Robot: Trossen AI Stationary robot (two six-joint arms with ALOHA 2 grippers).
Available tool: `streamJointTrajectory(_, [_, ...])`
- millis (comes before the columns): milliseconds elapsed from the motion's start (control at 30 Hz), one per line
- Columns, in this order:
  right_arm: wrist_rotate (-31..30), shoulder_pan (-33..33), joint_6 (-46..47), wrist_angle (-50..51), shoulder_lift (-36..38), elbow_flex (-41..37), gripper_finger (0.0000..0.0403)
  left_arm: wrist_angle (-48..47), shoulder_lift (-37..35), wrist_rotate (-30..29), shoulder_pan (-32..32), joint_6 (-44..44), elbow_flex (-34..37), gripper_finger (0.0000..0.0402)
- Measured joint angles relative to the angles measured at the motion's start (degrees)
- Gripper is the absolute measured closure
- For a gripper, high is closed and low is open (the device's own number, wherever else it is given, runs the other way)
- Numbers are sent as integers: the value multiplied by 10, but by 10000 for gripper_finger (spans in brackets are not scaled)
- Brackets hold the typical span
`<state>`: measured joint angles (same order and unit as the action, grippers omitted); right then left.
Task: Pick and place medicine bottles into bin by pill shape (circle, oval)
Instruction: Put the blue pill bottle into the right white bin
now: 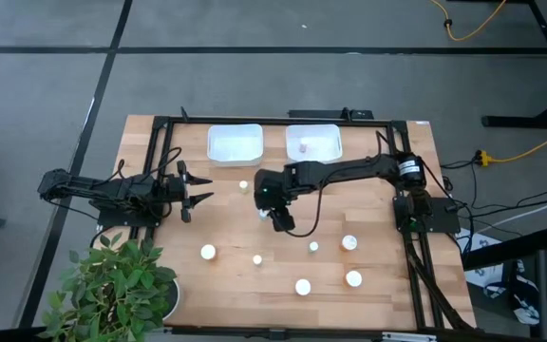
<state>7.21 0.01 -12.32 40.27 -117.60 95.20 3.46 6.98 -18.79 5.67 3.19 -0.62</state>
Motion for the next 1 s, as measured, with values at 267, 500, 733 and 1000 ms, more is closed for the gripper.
streamJointTrajectory(267, [3, 0, -2, -6, -20, 0, 230, 0, 0, 0, 0, 0, 0, 235])
streamJointTrajectory(500, [3, 0, -1, -7, -21, 2, 230, -3, 0, 0, 0, 0, 0, 235])
streamJointTrajectory(733, [3, 0, -2, -18, -21, 4, 230, -4, 0, 0, 0, 0, 0, 235])
streamJointTrajectory(1000, [4, 0, 13, -19, -21, 4, 187, -4, 0, 0, 0, 0, 0, 235])
